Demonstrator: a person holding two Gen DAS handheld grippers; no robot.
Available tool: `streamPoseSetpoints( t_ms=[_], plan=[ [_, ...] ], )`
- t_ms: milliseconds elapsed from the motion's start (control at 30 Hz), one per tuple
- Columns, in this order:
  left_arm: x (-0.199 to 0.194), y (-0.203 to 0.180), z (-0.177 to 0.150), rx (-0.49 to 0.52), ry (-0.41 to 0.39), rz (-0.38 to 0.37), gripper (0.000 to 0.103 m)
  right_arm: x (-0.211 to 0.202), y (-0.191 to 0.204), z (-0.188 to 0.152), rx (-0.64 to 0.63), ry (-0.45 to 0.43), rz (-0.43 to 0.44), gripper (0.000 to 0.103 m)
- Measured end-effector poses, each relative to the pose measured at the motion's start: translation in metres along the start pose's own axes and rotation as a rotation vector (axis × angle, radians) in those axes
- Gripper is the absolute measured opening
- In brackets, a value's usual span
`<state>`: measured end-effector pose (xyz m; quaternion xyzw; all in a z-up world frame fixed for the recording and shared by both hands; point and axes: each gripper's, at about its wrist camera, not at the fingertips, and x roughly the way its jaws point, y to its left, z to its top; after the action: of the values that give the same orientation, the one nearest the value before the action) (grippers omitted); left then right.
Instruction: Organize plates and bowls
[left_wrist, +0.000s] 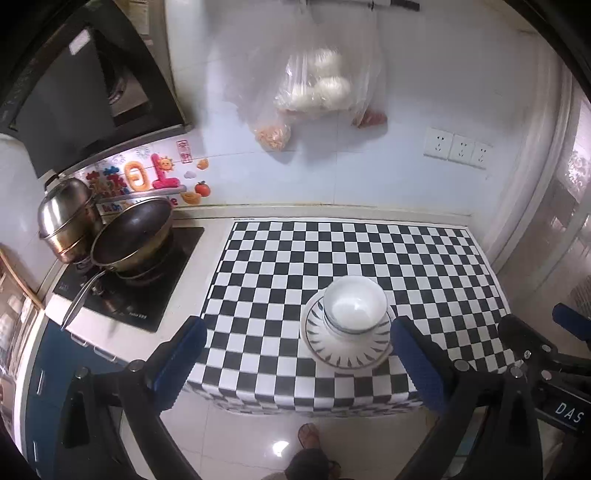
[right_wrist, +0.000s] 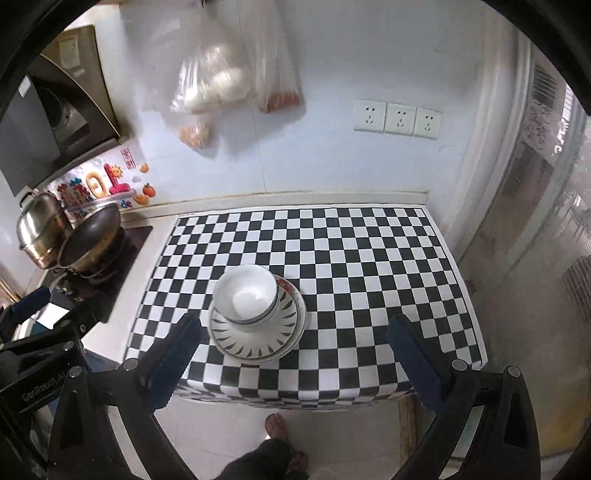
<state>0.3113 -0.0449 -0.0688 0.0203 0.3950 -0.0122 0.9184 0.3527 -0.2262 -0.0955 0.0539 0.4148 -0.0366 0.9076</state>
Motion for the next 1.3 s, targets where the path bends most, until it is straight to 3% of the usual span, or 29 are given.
streamPoseSetpoints(
  t_ms=[167, 633, 1000, 1300],
  plan=[
    [-0.041, 0.003, -0.022, 0.0, -0.024, 0.036, 0.102, -0.044, -0.002, -0.019, -0.008, -0.032, 0.003, 0.103],
    [-0.126, 0.027, -0.08, 0.019, -0.084, 0.013, 0.102, -0.153, 0.007, -0.094, -0.005, -0.112, -0.03, 0.103],
    [-0.194, 0.062, -0.129, 0.061, -0.122, -0.033, 0.102, -0.233, 0.031, -0.164, 0.062, -0.161, -0.096, 0.103],
    [-0.237, 0.073, -0.155, 0.082, -0.146, -0.113, 0.102, -0.298, 0.046, -0.215, 0.08, -0.204, -0.161, 0.103]
  ],
)
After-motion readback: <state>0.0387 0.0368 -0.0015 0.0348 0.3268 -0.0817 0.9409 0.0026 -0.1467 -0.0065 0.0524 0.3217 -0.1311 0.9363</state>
